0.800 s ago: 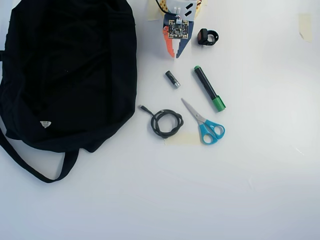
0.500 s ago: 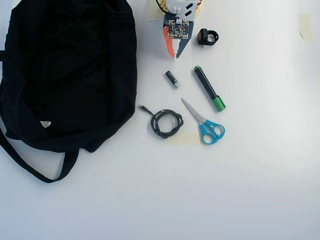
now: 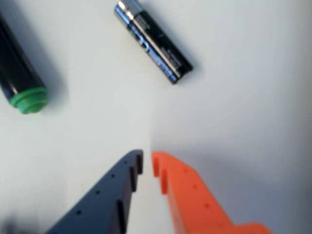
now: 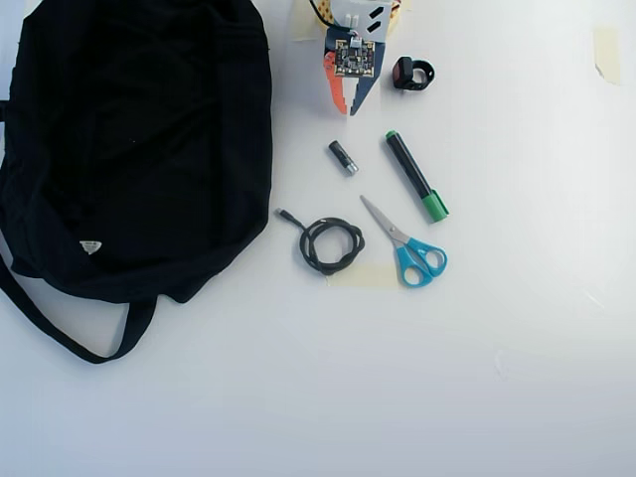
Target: Put the bike light into the black bag
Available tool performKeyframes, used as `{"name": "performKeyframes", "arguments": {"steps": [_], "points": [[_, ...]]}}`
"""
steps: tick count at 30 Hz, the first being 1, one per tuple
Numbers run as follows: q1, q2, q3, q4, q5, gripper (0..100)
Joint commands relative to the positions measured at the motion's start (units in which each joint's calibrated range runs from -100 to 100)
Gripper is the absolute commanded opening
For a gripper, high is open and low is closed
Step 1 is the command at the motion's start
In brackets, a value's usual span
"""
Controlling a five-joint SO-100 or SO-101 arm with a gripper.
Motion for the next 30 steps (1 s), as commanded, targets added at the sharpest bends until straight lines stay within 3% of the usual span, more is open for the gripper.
{"name": "performKeyframes", "arguments": {"steps": [1,30], "points": [[0.24,-0.91,1.42,2.58,0.32,2],[0.09,-0.91,1.33,2.58,0.21,2]]}}
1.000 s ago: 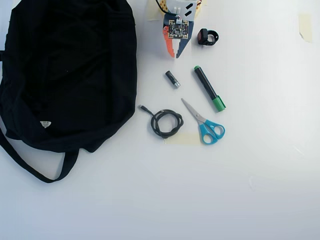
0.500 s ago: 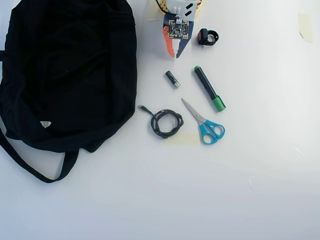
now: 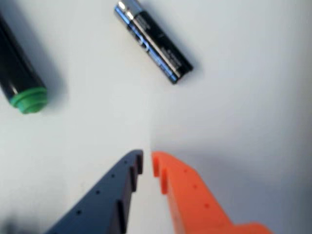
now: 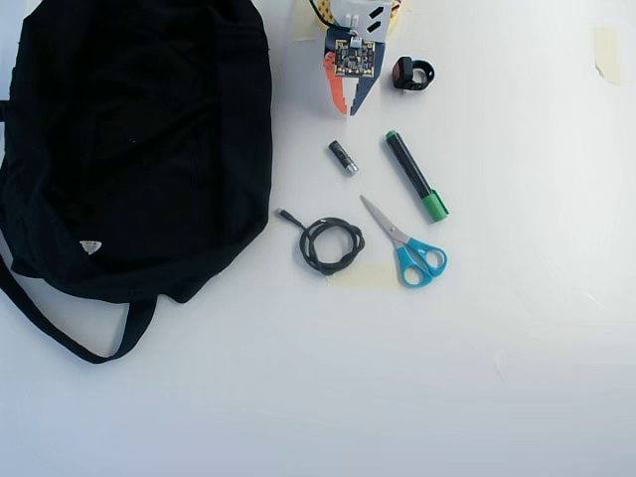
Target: Put the bike light into the black bag
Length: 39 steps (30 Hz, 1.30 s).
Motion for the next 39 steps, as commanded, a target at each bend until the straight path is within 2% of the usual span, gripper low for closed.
{"name": "performKeyframes", "arguments": {"steps": [1,16,24,32,35,39], "points": [[0.32,-0.91,1.33,2.58,0.21,2],[-0.13,-0.75,1.24,0.00,0.21,2],[-4.32,10.21,-6.04,-20.76,0.32,2],[-8.51,33.11,-23.74,-54.35,0.27,2],[-8.06,42.32,-32.37,-59.95,0.27,2],[-7.84,55.52,-49.26,-61.24,0.53,2]]}}
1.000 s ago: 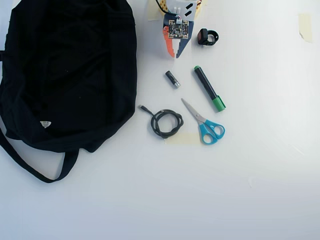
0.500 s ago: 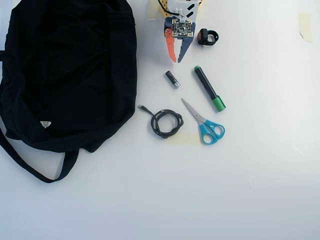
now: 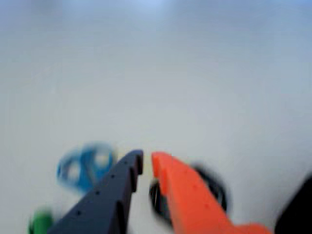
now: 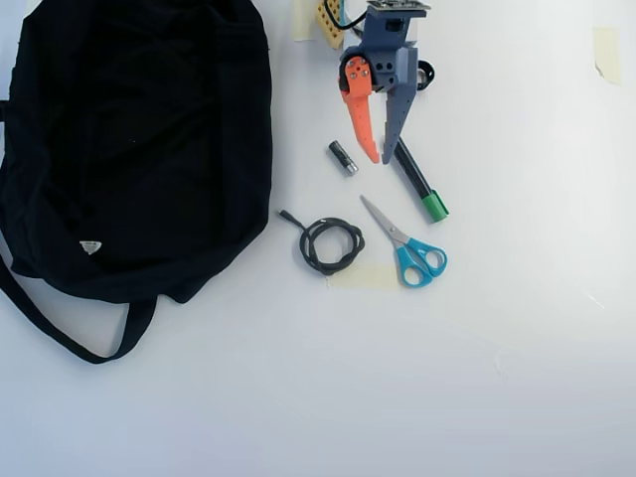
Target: Put the bike light into the black bag
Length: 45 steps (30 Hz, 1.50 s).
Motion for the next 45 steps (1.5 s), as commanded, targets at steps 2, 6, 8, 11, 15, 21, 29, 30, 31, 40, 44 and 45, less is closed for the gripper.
{"name": "performKeyframes", "arguments": {"steps": [2,6,8,11,15,21,29,30,31,40,44,45], "points": [[0.03,18.07,-26.50,-2.33,0.45,2],[0.85,29.69,-41.33,-1.90,0.55,2],[1.82,33.92,-46.99,-1.82,0.55,2],[2.34,39.07,-53.19,-1.56,0.55,2],[2.79,44.46,-58.85,-1.56,0.61,3],[2.94,47.62,-61.46,-1.64,0.61,3],[3.02,47.53,-60.20,-1.56,0.55,2],[2.79,47.53,-59.48,-1.47,0.55,2],[2.64,47.53,-58.49,-0.78,0.55,2],[2.79,46.21,-61.01,36.34,0.55,2],[2.72,46.29,-68.01,57.79,0.50,2],[2.72,46.29,-69.45,62.27,0.50,2]]}}
